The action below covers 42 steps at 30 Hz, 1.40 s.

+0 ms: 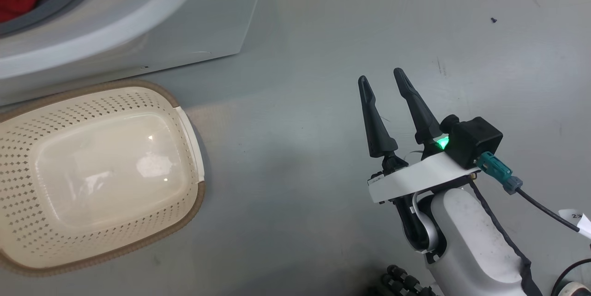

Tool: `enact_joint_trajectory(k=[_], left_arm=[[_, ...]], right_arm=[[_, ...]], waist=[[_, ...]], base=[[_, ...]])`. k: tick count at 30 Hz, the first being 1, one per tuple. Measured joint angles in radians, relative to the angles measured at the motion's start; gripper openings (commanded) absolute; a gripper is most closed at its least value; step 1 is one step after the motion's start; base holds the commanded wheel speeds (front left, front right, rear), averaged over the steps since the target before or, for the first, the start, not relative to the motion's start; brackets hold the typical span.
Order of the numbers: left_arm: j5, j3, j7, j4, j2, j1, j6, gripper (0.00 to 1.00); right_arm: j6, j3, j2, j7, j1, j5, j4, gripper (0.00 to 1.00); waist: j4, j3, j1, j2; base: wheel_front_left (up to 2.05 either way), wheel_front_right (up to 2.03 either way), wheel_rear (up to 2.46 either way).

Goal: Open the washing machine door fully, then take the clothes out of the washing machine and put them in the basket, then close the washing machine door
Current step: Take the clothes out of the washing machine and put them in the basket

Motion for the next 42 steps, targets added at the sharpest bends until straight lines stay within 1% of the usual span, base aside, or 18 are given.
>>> enact_joint_trajectory(k=[3, 6, 13, 14, 15, 16, 23, 28, 34, 42], left_arm=[[0.017, -0.01, 0.009, 0.021, 0.001, -0.023, 0.0, 1.0], [0.03, -0.028, 0.028, 0.044, 0.002, -0.042, 0.001, 1.0], [0.038, -0.032, 0.054, 0.091, 0.002, -0.074, 0.001, 0.99], [0.038, -0.032, 0.061, 0.095, 0.001, -0.079, 0.001, 0.81], [0.038, -0.032, 0.061, 0.099, -0.001, -0.083, 0.001, 0.49], [0.038, -0.033, 0.061, 0.1, -0.002, -0.088, 0.001, 0.0], [0.038, -0.039, 0.053, 0.126, -0.016, -0.118, 0.001, 0.0], [0.036, -0.057, 0.012, 0.148, -0.059, -0.122, -0.001, 0.0], [-0.008, -0.05, -0.059, 0.157, -0.107, -0.122, -0.013, 0.0], [-0.038, -0.047, -0.171, 0.19, -0.163, -0.116, -0.046, 0.0]], right_arm=[[0.0, 0.004, 0.0, 0.0, 0.0, 0.0, 0.0, 1.0], [-0.008, 0.01, 0.0, 0.0, -0.002, 0.0, 0.0, 1.0], [-0.013, 0.014, 0.0, 0.0, -0.008, 0.0, 0.002, 1.0], [-0.016, 0.016, 0.0, 0.0, -0.011, -0.001, 0.006, 1.0], [-0.016, 0.017, 0.0, 0.0, -0.014, -0.002, 0.008, 1.0], [-0.016, 0.017, 0.0, 0.0, -0.017, -0.002, 0.009, 1.0], [-0.016, 0.011, 0.0, 0.0, -0.019, 0.009, 0.007, 1.0], [-0.016, -0.005, 0.0, 0.0, -0.023, 0.008, 0.012, 1.0], [-0.016, -0.015, 0.0, 0.0, -0.023, -0.003, 0.029, 1.0], [-0.015, -0.045, 0.0, 0.0, -0.023, -0.03, 0.066, 1.0]], waist=[[-0.001, 0.004, 0.0, 0.0], [-0.002, 0.008, 0.0, 0.0], [-0.005, 0.015, 0.0, 0.0], [-0.005, 0.017, 0.0, 0.0], [-0.005, 0.018, 0.0, 0.0], [-0.005, 0.019, 0.0, 0.0], [-0.001, 0.021, 0.0, 0.0], [0.009, 0.009, 0.0, 0.0], [0.024, -0.018, -0.0001, 0.0], [0.05, -0.074, -0.0001, 0.0]], base=[[0.0, 0.0, 0.0], [0.0, 0.0, 0.0], [0.0, 0.0, 0.0], [0.0, 0.0, 0.0], [0.0, 0.0, 0.0], [0.0, 0.0, 0.0], [0.0, 0.0, 0.0], [0.0, 0.0, 0.0], [0.0, 0.0, 0.0], [0.0, 0.0, 0.0]])
